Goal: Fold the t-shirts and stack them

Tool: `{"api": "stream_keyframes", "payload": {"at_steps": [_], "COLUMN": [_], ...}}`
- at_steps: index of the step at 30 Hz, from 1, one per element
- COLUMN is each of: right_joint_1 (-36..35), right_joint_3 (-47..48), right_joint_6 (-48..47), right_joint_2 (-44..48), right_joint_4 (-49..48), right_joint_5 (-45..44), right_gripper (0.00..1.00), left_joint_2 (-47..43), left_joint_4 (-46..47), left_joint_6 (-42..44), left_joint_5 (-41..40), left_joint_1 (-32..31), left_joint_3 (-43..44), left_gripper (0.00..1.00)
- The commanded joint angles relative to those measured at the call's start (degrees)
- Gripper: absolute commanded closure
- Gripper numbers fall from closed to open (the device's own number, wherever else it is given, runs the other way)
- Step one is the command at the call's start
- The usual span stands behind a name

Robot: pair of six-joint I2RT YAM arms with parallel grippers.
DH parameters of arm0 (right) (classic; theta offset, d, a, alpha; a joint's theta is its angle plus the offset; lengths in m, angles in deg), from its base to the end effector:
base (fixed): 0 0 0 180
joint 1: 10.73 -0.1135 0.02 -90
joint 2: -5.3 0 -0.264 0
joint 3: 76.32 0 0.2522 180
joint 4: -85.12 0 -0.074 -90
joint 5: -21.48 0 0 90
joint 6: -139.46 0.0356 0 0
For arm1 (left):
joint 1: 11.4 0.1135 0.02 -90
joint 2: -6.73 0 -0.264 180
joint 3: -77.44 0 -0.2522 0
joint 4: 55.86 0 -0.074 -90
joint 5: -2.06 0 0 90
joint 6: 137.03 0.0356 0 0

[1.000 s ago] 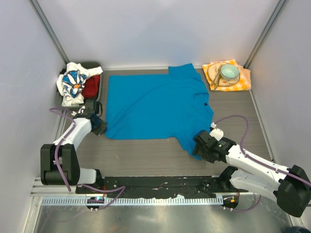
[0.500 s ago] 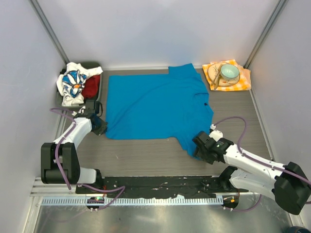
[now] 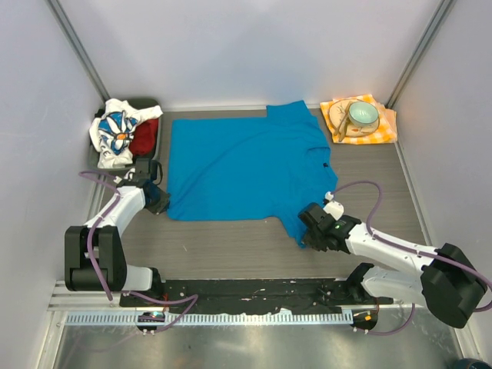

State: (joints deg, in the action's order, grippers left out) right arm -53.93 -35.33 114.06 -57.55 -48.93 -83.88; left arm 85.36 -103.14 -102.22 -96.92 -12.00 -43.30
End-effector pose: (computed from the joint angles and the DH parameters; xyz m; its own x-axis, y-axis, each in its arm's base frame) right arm 0.1337 0.1126 0.1542 -0.8199 0.4250 -0.3836 0.3579 0.9035 0.2360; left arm 0.2492 0.0029 0.1884 -0.4818 -0.8060 -0.3439 -0.7832 0.5721 -0.2436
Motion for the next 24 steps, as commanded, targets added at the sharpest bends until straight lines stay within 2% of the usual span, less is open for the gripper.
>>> {"api": "stream_keyframes", "payload": {"at_steps": [1, 8, 16, 24], "right_joint_1": [0.05, 0.05, 0.05, 0.05], "right_joint_3": [-1.91, 5.63, 19.26, 25.59], "right_joint_6": [0.27, -3.59, -11.16, -12.66], "right_joint_2": [-1.14, 6.93, 14.68, 19.16], "right_joint_4": [1.30, 13.05, 21.86, 25.91], "right_joint_5": [0.42, -9.50, -21.98, -26.65], "right_gripper": [0.99, 0.99, 0.99, 0.99], "left_joint_2": [-1.20, -4.27, -14.36, -20.97], "left_joint_4": [0.21, -2.86, -9.28, -12.44], "left_joint_6": [0.09, 1.32, 4.40, 5.45], "left_joint_5": [-0.96, -0.25, -1.75, -1.58], "left_joint_1": [0.43, 0.42, 2.01, 2.36], "left_joint_3": [-0.58, 2.40, 7.06, 6.19], "left_gripper": [1.00, 1.00, 1.00, 1.00]}}
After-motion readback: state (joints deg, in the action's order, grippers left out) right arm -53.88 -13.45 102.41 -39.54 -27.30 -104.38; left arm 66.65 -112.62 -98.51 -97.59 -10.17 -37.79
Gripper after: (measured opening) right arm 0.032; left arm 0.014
